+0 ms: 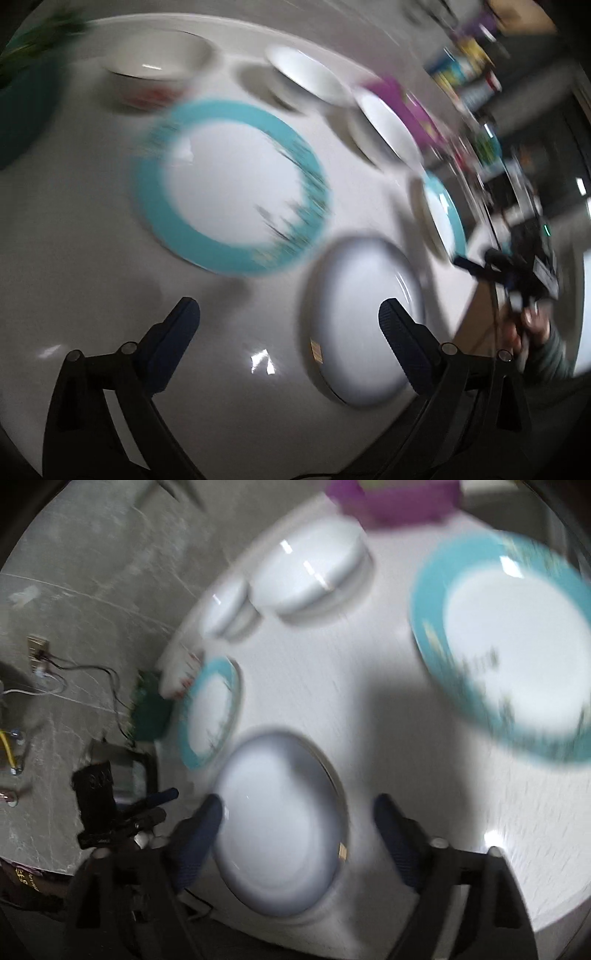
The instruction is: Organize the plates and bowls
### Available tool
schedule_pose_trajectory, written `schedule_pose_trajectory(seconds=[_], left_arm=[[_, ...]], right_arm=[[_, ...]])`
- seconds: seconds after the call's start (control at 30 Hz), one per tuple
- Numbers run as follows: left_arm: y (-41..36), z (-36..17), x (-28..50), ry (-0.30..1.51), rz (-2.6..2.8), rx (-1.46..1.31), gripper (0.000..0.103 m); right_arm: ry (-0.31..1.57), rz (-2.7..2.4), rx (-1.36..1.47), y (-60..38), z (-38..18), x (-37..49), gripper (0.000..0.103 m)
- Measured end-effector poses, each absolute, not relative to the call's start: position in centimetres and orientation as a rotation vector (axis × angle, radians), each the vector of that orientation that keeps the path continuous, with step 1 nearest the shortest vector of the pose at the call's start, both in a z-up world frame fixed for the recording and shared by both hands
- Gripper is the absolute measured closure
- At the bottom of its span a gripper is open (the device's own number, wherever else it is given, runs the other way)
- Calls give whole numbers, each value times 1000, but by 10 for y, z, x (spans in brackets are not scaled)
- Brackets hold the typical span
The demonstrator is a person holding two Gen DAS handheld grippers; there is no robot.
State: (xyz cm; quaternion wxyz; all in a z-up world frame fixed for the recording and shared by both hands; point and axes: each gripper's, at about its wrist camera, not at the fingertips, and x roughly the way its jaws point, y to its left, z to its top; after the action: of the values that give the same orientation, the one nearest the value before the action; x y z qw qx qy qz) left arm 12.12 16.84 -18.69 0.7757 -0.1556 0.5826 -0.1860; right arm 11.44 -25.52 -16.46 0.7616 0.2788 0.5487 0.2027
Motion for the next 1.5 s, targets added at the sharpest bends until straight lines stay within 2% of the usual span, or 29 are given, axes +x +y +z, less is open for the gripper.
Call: schedule_pose_trajectory(seconds=[0.13, 0.17, 0.4, 0.43, 0.5, 0.57, 0.67, 0.9, 1.0, 1.1, 1.13, 1.2, 1.33, 1.37, 1.43, 1.5], left_arm=[[190, -176, 139, 1215, -346, -405, 0], [192, -175, 144, 1203, -340, -405, 0], [193, -196, 177, 1223, -352, -390, 0], [195, -202, 182, 1232, -346, -396, 0], [199, -210, 193, 1245, -327, -396, 0], [207, -217, 196, 1261, -315, -396, 0], [215, -225, 204, 1290, -294, -403, 0], [217, -244, 217, 1324, -283, -425, 3], [214, -244, 221, 1316, -287, -409, 13], [212, -243, 226, 1323, -280, -394, 39], [212, -243, 227, 1331, -282, -394, 53], [210, -244, 229, 1340, -270, -377, 56], [209, -243, 226, 1342, -256, -359, 58], [211, -241, 221, 1342, -248, -352, 62], [210, -241, 221, 1344, -216, -333, 71], [213, -240, 219, 1344, -198, -324, 75]], right_arm=[[1164, 566, 594, -215, -153, 148, 5], [1164, 608, 591, -204, -153, 156, 0], [1244, 713, 472, -126, -180, 222, 0], [1257, 699, 462, -123, -184, 228, 1], [1286, 696, 448, -114, -196, 245, 11], [1313, 697, 435, -108, -203, 254, 27], [1358, 706, 441, -105, -219, 265, 41], [1425, 750, 442, -93, -240, 276, 44], [1433, 763, 462, -92, -243, 281, 48], [1437, 775, 462, -89, -244, 285, 52], [1437, 771, 463, -90, -244, 286, 54], [1441, 758, 470, -91, -245, 288, 57], [1458, 721, 449, -93, -248, 288, 76], [1464, 708, 441, -94, -249, 288, 84], [1469, 682, 416, -94, -250, 289, 90], [1468, 673, 397, -93, -249, 288, 91]])
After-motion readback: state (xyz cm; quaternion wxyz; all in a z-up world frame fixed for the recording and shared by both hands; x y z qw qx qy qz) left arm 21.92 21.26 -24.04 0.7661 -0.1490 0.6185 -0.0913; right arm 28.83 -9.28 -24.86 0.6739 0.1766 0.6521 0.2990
